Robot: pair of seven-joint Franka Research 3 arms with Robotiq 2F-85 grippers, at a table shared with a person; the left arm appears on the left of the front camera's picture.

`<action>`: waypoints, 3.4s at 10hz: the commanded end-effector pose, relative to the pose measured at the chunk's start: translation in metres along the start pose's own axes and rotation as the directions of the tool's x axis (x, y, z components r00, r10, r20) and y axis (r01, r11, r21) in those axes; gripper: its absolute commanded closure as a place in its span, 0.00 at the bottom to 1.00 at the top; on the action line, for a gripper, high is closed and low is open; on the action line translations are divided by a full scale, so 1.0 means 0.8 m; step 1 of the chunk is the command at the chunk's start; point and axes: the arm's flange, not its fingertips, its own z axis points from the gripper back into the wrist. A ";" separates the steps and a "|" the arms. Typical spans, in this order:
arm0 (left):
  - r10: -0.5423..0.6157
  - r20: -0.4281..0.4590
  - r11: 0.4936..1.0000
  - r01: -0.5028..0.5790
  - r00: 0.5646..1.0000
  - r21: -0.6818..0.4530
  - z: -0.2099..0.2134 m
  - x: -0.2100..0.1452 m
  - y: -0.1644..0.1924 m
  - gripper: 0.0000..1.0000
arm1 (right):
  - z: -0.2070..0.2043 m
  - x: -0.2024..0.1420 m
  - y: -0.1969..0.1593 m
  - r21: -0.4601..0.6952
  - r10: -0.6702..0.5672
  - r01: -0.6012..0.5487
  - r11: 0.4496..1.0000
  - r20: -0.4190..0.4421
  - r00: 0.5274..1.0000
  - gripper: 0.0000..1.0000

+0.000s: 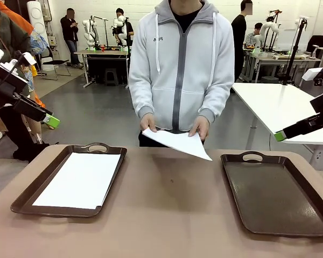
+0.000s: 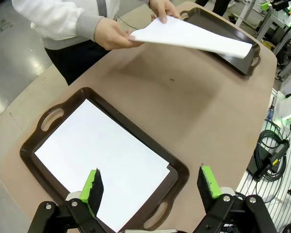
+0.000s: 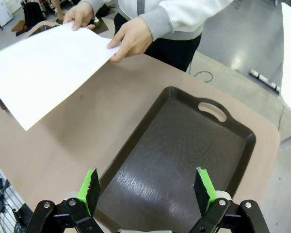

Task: Sort the A4 documents.
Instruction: Receive the A4 Paper.

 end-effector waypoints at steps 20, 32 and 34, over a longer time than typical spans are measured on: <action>-0.003 0.000 1.000 0.003 1.000 -0.002 0.000 0.000 0.000 0.00 | -0.001 0.000 0.000 0.006 -0.001 0.001 1.000 0.000 1.000 0.00; -0.003 0.000 1.000 0.003 1.000 -0.002 0.000 0.000 0.000 0.00 | -0.001 0.000 0.000 0.006 -0.001 0.001 1.000 0.000 1.000 0.00; -0.003 0.000 1.000 0.003 1.000 -0.002 0.000 0.000 0.000 0.00 | -0.001 0.000 0.000 0.006 -0.001 0.001 1.000 0.000 1.000 0.00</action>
